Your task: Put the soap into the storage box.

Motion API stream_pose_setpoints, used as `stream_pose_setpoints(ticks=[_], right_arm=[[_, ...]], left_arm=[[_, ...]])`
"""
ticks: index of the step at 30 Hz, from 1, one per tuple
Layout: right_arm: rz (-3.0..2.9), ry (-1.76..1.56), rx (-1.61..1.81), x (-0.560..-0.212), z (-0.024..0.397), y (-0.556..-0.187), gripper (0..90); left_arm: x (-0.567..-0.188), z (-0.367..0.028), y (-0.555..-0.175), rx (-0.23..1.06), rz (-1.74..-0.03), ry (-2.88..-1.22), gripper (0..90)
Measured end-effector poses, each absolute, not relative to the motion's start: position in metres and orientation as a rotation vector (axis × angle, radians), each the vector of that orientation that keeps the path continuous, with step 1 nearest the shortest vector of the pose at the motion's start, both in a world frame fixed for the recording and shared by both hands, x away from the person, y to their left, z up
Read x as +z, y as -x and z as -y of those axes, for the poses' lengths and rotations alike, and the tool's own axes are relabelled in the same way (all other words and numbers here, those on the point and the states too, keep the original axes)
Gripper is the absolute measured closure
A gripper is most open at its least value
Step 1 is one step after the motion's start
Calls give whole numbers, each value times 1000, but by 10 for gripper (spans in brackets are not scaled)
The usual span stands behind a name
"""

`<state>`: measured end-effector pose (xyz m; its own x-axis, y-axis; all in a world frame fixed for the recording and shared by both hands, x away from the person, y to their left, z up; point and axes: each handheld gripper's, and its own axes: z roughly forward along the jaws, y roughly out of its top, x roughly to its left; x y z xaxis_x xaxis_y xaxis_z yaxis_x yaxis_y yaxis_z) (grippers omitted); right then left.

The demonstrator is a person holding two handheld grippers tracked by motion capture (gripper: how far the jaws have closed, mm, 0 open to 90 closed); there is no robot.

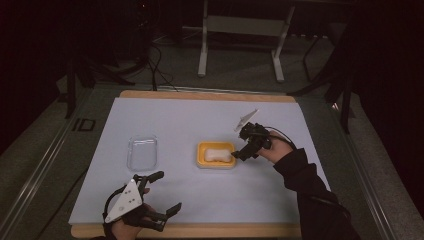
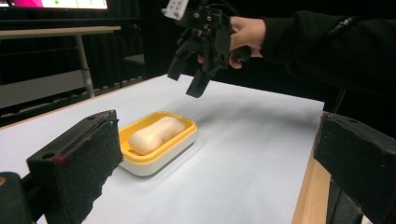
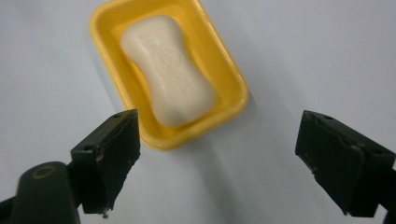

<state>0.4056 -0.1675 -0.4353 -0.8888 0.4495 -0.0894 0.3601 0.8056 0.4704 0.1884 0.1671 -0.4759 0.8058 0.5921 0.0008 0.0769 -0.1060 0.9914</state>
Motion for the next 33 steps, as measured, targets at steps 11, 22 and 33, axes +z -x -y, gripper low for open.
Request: stream_pose_setpoints(ticks=[11, 22, 33], right_arm=[[-2675, -745, 773, -447, 193, -381, 137], [-2577, -853, 835, -452, 206, -358, 138], [-2447, -983, 908, -461, 225, -340, 139]], left_arm=[[-476, -167, -188, 472, -538, -1638, 12], [-476, -166, -188, 473, -542, -1639, 12], [-476, -167, -188, 472, -545, -1643, 12]])
